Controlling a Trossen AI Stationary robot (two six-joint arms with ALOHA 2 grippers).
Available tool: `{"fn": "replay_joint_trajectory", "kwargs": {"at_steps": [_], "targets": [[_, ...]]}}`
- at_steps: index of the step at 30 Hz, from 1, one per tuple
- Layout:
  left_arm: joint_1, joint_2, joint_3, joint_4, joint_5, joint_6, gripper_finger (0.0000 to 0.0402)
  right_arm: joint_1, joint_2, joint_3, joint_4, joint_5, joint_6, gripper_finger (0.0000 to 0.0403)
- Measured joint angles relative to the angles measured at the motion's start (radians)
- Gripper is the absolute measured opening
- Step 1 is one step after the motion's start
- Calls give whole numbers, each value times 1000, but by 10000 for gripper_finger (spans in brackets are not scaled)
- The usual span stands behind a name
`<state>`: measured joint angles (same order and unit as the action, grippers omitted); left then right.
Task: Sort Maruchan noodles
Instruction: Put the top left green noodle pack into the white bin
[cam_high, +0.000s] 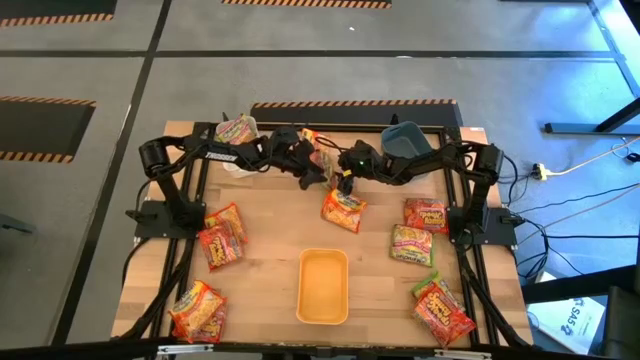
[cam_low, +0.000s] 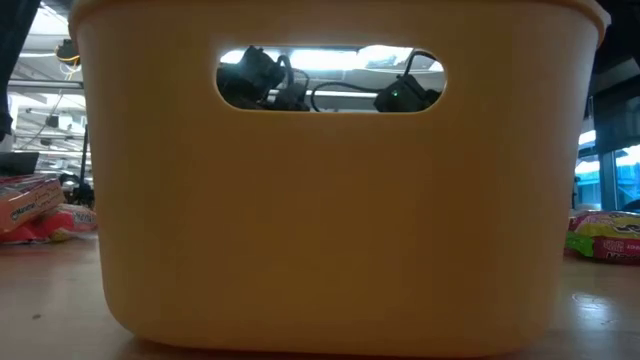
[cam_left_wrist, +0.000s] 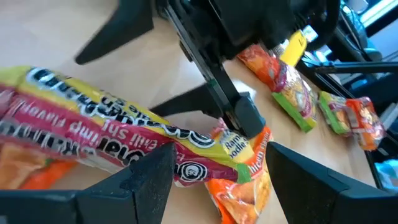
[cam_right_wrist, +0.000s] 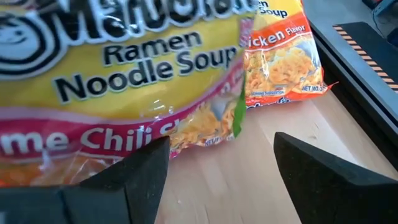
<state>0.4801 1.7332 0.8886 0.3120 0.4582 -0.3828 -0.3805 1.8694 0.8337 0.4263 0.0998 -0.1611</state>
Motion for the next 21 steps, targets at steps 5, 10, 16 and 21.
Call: {"fn": "replay_joint_trajectory", "kwargs": {"at_steps": [5,10,16,21], "targets": [[1,0,0,50,-48,0,247,0,0,-2,4,-24,2,275],[-3,1,-1,142,-60,-1,247,2,0,-2,40,-75,31,275],[1,1,-1,126,-52,-11,247,2,0,-2,46,-72,33,275],[35,-31,-1,93,-72,-28,247,2,0,-2,43,-68,33,275]]}}
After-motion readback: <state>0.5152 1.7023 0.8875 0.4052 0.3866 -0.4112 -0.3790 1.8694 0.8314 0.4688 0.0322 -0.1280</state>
